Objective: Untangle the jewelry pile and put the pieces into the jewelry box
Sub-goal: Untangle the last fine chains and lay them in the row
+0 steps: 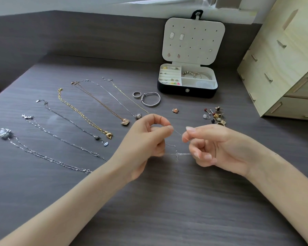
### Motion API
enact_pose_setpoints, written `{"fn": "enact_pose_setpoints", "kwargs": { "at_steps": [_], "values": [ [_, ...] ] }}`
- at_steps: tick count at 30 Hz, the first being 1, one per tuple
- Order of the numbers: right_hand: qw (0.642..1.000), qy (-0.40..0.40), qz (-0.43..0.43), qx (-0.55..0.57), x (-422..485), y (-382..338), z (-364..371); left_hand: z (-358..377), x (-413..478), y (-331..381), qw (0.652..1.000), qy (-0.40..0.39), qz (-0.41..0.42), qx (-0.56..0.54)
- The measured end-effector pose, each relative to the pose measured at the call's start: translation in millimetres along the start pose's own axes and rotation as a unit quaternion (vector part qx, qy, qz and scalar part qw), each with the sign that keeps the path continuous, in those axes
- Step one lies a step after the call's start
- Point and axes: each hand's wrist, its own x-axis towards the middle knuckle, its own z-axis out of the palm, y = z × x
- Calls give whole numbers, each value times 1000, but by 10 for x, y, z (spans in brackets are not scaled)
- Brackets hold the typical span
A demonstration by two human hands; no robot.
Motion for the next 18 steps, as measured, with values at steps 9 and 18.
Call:
{"fn": "enact_pose_setpoints", "kwargs": {
  "at_steps": [9, 18],
  "values": [
    [997, 37, -16, -70, -18, 15, 45, 8, 5, -11, 998, -38, -51, -2],
    [995, 93, -13, 26, 24, 13, 36, -18, 44, 12, 991, -63, -119, 12]
  ]
}}
